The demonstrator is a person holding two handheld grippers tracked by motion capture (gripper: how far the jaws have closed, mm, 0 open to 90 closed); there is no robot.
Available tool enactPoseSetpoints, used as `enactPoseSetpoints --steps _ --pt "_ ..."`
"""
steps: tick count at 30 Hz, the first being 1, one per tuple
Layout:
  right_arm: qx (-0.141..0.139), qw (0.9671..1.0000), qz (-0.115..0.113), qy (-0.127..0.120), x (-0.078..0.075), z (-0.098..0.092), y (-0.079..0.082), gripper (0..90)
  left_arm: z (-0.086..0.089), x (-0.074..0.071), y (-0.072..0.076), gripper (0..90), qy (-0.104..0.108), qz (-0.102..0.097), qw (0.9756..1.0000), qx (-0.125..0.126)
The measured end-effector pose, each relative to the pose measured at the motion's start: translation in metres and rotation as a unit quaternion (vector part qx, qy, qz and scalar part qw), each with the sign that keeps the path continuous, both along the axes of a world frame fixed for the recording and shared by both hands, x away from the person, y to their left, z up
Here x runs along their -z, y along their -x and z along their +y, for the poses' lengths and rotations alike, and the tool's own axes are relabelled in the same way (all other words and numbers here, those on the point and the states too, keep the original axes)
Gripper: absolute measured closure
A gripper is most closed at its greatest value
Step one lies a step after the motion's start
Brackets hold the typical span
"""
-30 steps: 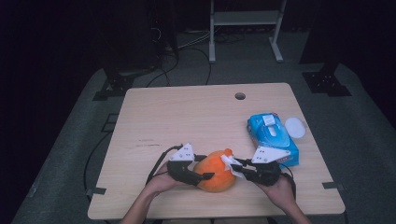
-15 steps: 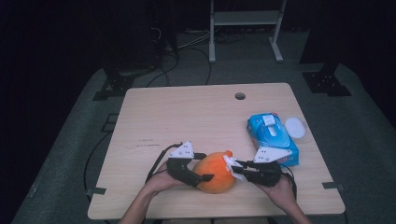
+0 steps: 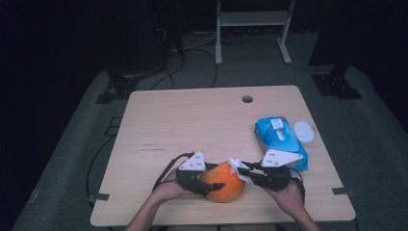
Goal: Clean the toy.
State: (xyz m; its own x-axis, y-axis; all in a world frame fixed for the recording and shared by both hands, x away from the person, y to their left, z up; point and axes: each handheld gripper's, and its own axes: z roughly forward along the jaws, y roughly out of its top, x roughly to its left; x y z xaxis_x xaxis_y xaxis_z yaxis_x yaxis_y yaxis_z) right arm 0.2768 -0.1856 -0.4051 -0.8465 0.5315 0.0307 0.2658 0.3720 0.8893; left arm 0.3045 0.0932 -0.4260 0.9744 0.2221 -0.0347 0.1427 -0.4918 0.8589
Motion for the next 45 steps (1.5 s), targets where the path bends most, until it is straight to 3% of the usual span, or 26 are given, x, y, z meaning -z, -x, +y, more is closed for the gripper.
enactPoseSetpoints --steps 8,16,23,30,38,42,45 --pt "0.014 0.9992 0.036 0.008 0.015 -0.013 -0.005 76.2 0.005 0.003 -0.004 33.1 0.010 0.011 0.9999 -0.007" --pt "-0.002 1.0000 0.008 0.005 0.001 -0.001 -0.001 76.1 0.004 0.002 -0.003 32.9 0.005 0.006 1.0000 -0.001" --pt "0.011 0.9989 0.044 0.009 0.015 -0.014 -0.005 76.1 0.002 0.001 -0.003 32.7 0.006 0.008 0.9999 -0.005" --pt "0.003 0.9999 0.014 -0.003 0.000 -0.004 -0.001 76.0 -0.003 0.000 0.001 32.5 -0.003 -0.002 1.0000 0.004" --pt "0.010 0.9995 0.030 0.004 0.008 -0.012 -0.004 76.1 -0.005 -0.002 0.002 32.4 -0.005 -0.003 1.0000 0.005" --pt "0.002 0.9999 0.012 -0.006 0.000 -0.006 0.001 76.1 -0.010 -0.002 0.007 32.3 -0.009 -0.010 0.9997 0.021" --pt "-0.004 1.0000 0.001 0.003 -0.004 0.000 0.002 76.1 -0.011 -0.003 0.008 32.2 -0.011 -0.012 0.9996 0.021"
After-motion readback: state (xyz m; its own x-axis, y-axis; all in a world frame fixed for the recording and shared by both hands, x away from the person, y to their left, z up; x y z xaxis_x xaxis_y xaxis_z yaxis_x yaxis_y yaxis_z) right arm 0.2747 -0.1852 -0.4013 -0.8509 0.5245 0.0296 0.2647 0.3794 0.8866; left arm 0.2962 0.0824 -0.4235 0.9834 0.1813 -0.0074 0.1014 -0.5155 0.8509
